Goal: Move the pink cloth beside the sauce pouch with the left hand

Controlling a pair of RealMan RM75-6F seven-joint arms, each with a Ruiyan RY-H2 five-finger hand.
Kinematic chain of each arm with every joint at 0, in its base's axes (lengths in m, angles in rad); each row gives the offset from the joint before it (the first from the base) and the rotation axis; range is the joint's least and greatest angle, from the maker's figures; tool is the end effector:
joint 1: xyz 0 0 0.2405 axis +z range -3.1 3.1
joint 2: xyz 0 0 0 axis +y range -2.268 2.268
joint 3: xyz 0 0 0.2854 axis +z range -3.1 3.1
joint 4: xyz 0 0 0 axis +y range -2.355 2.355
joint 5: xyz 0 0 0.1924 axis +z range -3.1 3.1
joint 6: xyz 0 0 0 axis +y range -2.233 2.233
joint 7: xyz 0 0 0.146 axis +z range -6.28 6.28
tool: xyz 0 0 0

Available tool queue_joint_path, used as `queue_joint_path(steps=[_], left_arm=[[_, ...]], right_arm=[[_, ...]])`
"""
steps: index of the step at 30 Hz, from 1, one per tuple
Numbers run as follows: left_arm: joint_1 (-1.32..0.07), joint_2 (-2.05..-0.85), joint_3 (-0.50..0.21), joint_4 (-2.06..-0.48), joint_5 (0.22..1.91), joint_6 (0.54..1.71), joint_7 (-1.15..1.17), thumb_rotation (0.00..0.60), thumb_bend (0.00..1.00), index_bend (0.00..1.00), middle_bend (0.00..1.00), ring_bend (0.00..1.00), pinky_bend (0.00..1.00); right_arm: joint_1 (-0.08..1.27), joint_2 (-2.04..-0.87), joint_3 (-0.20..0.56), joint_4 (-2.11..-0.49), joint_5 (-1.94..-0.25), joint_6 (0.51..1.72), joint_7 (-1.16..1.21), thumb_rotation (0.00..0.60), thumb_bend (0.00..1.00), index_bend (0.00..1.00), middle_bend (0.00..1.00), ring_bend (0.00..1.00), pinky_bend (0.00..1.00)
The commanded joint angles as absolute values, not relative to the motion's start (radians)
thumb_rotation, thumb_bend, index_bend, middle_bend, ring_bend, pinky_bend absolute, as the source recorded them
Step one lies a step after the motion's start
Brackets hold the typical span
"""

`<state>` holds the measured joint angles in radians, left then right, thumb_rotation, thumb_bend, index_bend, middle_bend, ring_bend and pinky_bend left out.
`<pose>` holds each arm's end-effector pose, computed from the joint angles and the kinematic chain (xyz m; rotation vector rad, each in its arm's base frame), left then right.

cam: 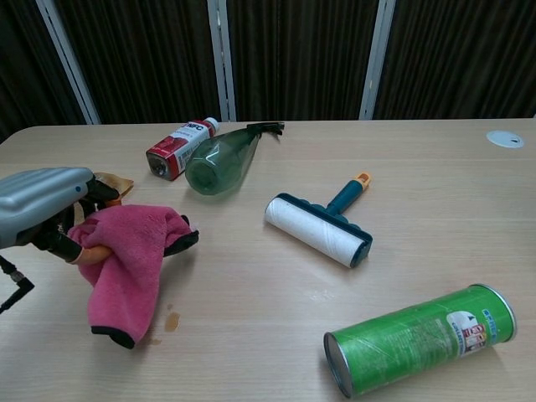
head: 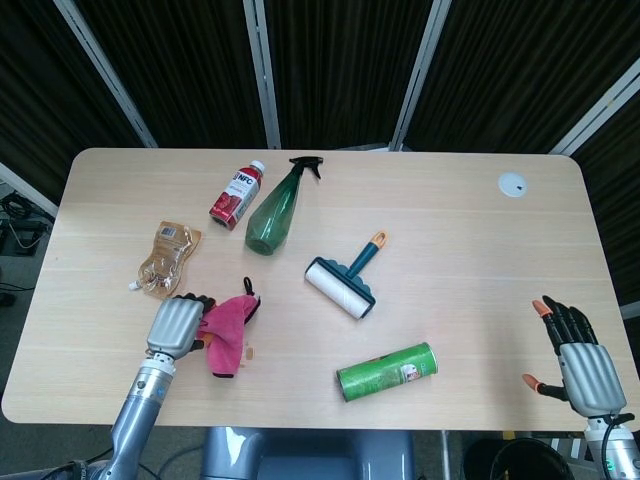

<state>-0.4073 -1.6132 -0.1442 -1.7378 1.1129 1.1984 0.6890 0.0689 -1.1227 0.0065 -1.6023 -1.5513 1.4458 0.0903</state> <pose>-0.2076 0.2605 -0.0041 -1.6869 -1.0315 -0.8016 -0.3337 -0.1696 0.1736 1.4325 -1.0219 0.9281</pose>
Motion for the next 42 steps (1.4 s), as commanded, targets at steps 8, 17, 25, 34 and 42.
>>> queue_joint_path(steps=[8, 17, 25, 34, 42], left_arm=[[-0.424, -1.712, -0.038, -1.758, 1.092, 1.182, 0.749, 0.6, 0.62, 0.75, 0.49, 0.4, 0.49], [-0.431, -1.743, 0.029, -1.758, 1.051, 1.188, 0.855, 0.6, 0.62, 0.79, 0.51, 0.42, 0.51], [-0.447, -1.739, 0.018, -1.711, 1.012, 1.193, 0.892, 0.6, 0.62, 0.79, 0.51, 0.42, 0.51], [-0.462, -1.72, -0.006, -1.657, 0.987, 1.19, 0.881, 0.6, 0.62, 0.78, 0.51, 0.42, 0.51], [-0.472, -1.676, -0.039, -1.611, 0.96, 1.193, 0.854, 0.6, 0.62, 0.78, 0.5, 0.42, 0.51]], right_arm=[[0.07, -1.122, 0.007, -1.602, -1.549, 1.443, 0.095, 0.6, 0.0, 0.0, 0.0, 0.0, 0.0], [0.069, -1.121, 0.006, -1.604, -1.55, 1.443, 0.096, 0.6, 0.0, 0.0, 0.0, 0.0, 0.0], [0.07, -1.121, 0.007, -1.603, -1.552, 1.444, 0.091, 0.6, 0.0, 0.0, 0.0, 0.0, 0.0], [0.07, -1.123, 0.007, -1.598, -1.556, 1.449, 0.085, 0.6, 0.0, 0.0, 0.0, 0.0, 0.0], [0.07, -1.126, 0.007, -1.596, -1.56, 1.451, 0.079, 0.6, 0.0, 0.0, 0.0, 0.0, 0.0]])
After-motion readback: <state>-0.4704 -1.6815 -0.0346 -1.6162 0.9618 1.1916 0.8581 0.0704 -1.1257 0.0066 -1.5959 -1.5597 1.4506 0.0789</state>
